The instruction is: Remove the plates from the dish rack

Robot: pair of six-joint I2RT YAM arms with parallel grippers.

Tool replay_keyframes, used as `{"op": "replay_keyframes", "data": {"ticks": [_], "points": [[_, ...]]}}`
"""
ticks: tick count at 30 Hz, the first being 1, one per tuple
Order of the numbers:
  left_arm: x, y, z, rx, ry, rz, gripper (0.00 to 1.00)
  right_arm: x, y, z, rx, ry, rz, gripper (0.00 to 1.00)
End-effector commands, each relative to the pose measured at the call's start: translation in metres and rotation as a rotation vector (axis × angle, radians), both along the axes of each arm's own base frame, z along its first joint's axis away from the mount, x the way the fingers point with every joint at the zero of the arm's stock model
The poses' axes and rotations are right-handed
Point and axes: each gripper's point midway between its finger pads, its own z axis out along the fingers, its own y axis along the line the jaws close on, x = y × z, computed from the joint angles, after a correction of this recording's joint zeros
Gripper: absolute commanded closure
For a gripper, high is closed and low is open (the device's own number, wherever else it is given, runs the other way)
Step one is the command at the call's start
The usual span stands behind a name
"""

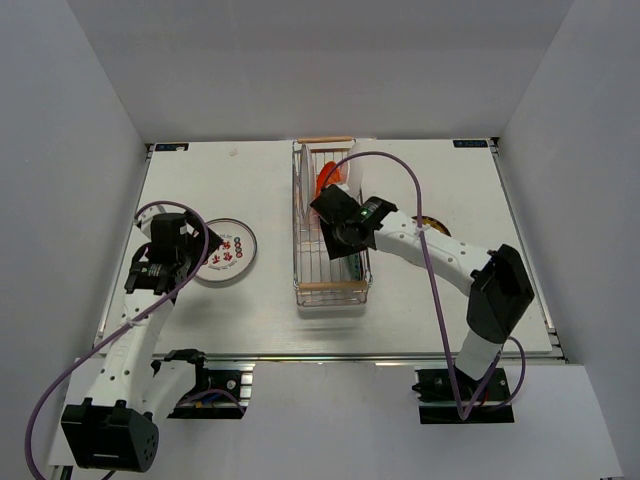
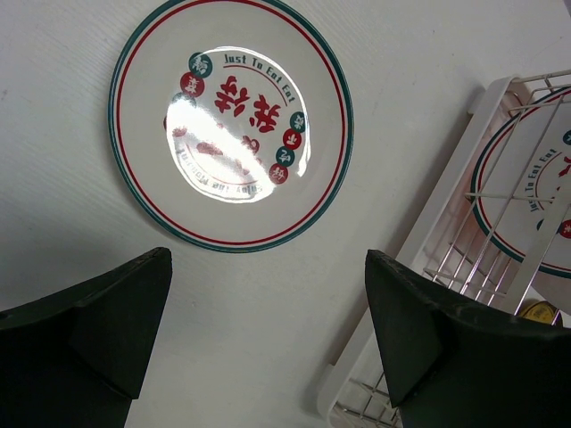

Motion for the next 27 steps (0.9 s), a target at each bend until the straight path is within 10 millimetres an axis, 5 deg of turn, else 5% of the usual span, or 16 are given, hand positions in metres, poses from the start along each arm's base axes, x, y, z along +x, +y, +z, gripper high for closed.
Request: {"op": "replay_keyframes", "data": {"ticks": [1, 10, 27], "points": [[-0.002, -0.001, 0.005, -0.006, -0.019, 0.003, 0.02, 0.008, 0.0, 0.012, 0.012, -0.026, -0.085, 0.56], [-0.002, -0.001, 0.006, -0.01, -0.022, 0.001, 0.02, 0.013, -0.007, 0.025, -0.02, -0.057, -0.141, 0.74], [-0.001, -0.001, 0.004, -0.008, -0.014, 0.003, 0.02, 0.007, 0.01, 0.117, 0.231, -0.171, -0.004, 0.88]]}}
